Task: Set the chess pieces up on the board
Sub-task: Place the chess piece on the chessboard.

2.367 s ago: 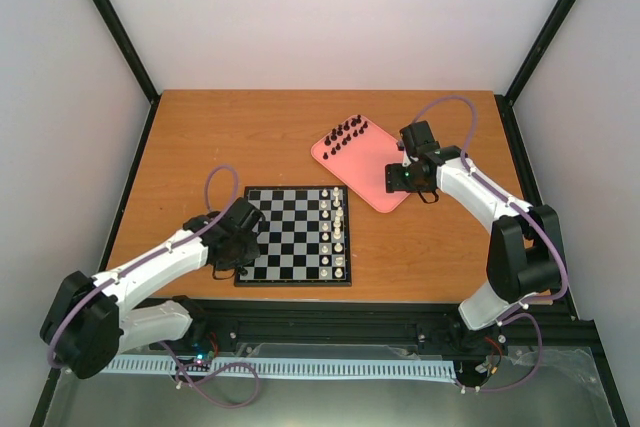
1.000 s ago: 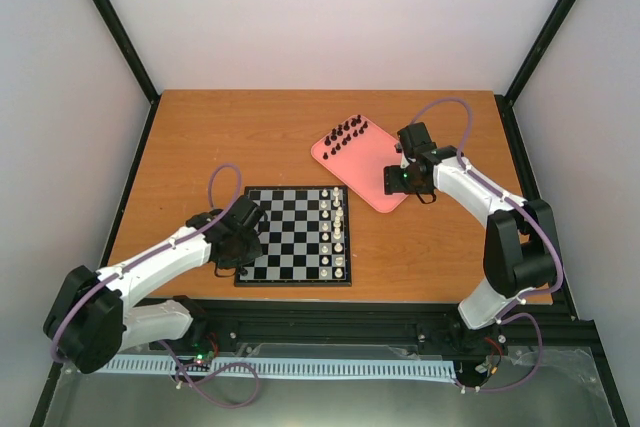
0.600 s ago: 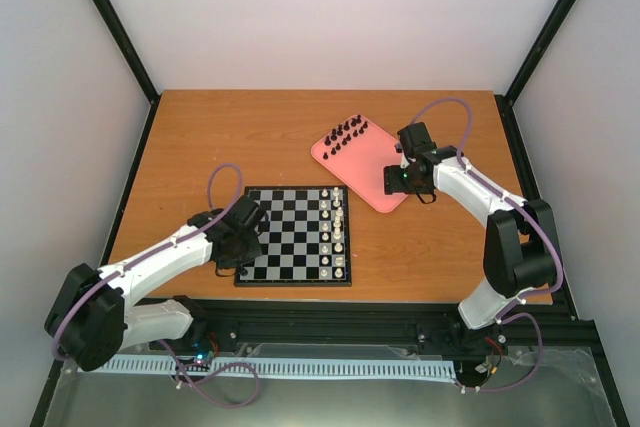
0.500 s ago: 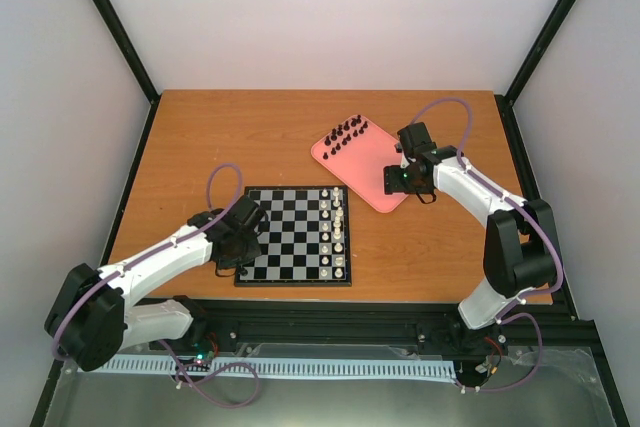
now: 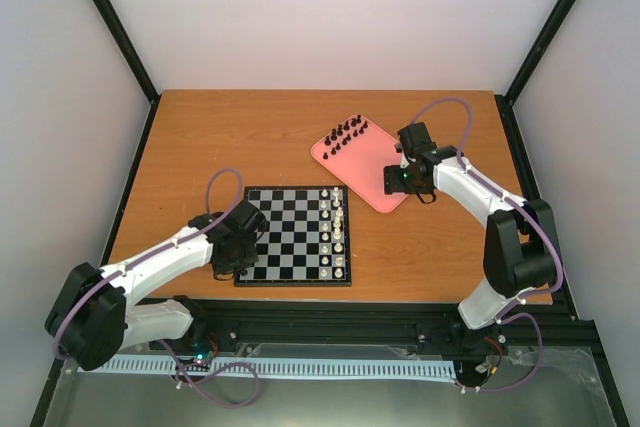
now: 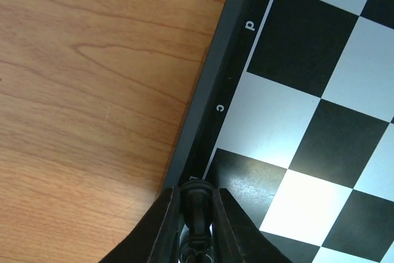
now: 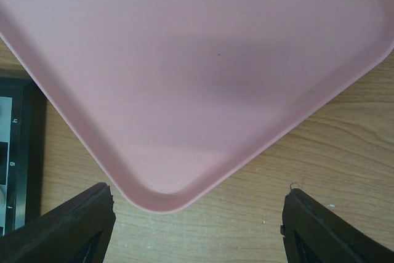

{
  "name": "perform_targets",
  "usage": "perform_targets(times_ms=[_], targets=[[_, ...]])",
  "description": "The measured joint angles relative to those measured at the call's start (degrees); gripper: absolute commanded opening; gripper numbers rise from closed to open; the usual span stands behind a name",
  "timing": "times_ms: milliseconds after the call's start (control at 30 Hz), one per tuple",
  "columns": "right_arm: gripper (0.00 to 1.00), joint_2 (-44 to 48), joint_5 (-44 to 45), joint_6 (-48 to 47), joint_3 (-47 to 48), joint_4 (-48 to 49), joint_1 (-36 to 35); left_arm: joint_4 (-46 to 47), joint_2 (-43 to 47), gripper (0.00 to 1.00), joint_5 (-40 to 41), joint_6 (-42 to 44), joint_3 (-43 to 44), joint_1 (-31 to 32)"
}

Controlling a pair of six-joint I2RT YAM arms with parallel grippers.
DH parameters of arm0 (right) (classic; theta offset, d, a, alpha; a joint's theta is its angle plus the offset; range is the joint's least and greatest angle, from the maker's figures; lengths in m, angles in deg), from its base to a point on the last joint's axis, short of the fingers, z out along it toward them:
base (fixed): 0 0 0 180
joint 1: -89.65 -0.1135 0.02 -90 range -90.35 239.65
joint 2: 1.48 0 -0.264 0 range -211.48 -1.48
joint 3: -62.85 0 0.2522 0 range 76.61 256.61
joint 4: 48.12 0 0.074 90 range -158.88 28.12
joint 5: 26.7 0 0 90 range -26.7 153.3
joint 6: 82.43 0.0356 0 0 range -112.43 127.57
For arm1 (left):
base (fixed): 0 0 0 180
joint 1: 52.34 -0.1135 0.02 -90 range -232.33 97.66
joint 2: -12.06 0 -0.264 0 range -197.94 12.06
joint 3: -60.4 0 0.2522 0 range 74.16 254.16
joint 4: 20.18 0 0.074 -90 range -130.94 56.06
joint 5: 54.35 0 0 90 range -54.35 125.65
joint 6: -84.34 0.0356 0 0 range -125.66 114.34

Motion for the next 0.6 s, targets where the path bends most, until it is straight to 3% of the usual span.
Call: perform_targets(times_ms=[100,233,600], targets=[[0.86,0.00,0.00,0.00,0.00,0.00,0.00,0.00,0.07,0.18,-0.07,0.00,-0.04,0.00],[0.86,0.00,0.00,0.00,0.00,0.00,0.00,-0.11,0.17,0.27,-0.15,0.02,-0.20,0.00],[0.86,0.00,-0.07,0.00,0.00,0.00,0.00,-0.42,0.33,0.28,-0.24,0.09,-0.39,0.00]])
